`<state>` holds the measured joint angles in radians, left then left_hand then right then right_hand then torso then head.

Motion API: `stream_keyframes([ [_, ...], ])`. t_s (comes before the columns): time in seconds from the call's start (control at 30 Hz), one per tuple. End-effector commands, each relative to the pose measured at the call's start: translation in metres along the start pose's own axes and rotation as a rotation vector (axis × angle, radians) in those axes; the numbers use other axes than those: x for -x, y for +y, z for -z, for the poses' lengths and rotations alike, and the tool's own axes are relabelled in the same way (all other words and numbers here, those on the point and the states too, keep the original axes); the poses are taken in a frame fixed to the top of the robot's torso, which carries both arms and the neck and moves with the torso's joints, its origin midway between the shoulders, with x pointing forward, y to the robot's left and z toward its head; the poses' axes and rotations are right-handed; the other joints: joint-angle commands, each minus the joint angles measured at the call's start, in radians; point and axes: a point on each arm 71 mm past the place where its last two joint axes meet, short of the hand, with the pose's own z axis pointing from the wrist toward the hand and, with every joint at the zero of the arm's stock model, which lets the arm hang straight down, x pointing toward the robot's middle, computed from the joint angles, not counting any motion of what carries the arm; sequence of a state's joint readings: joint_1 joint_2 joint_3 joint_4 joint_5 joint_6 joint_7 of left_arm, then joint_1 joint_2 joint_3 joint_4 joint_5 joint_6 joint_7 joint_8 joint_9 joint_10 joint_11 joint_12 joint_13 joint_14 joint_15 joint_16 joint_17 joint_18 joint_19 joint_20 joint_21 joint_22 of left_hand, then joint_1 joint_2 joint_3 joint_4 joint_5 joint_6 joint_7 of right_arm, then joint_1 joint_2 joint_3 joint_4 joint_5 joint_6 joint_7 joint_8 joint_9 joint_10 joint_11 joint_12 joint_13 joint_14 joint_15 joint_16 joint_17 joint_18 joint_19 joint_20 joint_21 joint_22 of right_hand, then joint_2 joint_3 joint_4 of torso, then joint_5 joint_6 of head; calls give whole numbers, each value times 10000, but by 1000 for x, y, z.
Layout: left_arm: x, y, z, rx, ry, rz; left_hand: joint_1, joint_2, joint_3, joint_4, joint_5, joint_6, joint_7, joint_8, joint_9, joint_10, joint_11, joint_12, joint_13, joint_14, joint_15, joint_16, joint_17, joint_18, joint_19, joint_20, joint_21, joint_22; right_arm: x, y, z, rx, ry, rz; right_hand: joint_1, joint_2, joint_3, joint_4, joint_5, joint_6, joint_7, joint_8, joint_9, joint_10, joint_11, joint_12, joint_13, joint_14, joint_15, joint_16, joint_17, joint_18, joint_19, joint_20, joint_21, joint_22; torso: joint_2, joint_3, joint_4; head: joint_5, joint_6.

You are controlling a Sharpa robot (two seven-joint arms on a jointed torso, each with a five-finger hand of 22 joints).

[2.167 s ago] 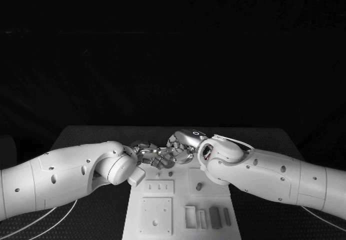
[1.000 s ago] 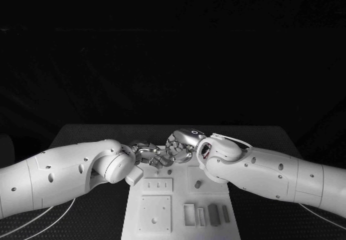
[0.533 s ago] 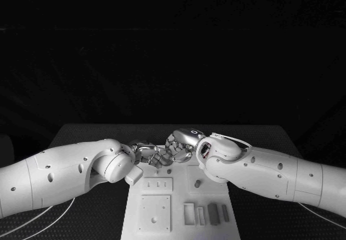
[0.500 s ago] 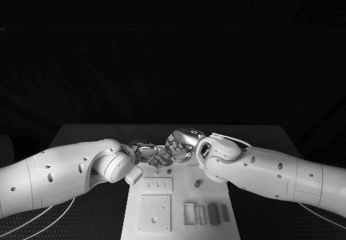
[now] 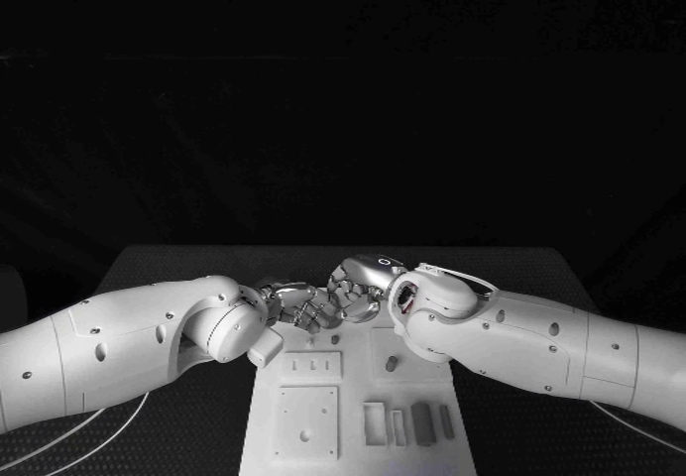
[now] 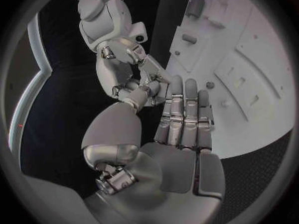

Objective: Assemble the parts on the task board

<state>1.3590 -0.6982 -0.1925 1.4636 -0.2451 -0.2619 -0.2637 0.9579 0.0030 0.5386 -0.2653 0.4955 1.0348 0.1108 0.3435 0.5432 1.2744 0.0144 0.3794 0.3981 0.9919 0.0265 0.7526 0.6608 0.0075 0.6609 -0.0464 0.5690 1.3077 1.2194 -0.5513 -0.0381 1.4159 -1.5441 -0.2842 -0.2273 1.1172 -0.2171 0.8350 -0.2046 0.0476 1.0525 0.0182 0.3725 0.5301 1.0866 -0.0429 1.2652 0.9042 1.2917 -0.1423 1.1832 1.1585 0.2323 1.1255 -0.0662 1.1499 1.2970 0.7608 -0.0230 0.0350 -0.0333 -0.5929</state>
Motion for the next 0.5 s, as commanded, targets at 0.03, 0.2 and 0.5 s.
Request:
stream_keyframes([
  [0.03,-3,-4,0,-240,13,-8,-67,213,48,-112,104,363,-306,81,266,65,-19,48,11,59,-7,62,10,-75,-15,-15,63,198,-3,1,0,87,154,-16,-15,61,58,-22,31,594,464,13,10,61,-16,-26,-3,66,-29,2,-16,295,82,-17,34,-12,2,-4,1,-11,-10],
  [0.2,-2,-3,0,-169,-99,20,-144,287,77,-165,124,369,-309,85,292,71,-24,65,14,56,-13,93,11,-75,-14,-20,91,198,-3,3,2,153,140,-92,-31,52,60,-21,32,584,469,1,8,56,-12,-39,-8,62,-28,-10,-22,295,80,-15,28,-18,4,0,11,-10,-23],
  [0.5,-2,-1,-1,87,-194,15,-385,521,111,-213,35,356,-303,71,347,57,-22,92,17,30,-17,153,1,-75,-43,-26,147,195,-4,6,4,214,187,-224,-35,55,64,-21,36,586,469,-1,9,55,-11,-45,-11,62,-27,-15,-25,295,80,-14,24,-21,-4,7,8,24,-43],
])
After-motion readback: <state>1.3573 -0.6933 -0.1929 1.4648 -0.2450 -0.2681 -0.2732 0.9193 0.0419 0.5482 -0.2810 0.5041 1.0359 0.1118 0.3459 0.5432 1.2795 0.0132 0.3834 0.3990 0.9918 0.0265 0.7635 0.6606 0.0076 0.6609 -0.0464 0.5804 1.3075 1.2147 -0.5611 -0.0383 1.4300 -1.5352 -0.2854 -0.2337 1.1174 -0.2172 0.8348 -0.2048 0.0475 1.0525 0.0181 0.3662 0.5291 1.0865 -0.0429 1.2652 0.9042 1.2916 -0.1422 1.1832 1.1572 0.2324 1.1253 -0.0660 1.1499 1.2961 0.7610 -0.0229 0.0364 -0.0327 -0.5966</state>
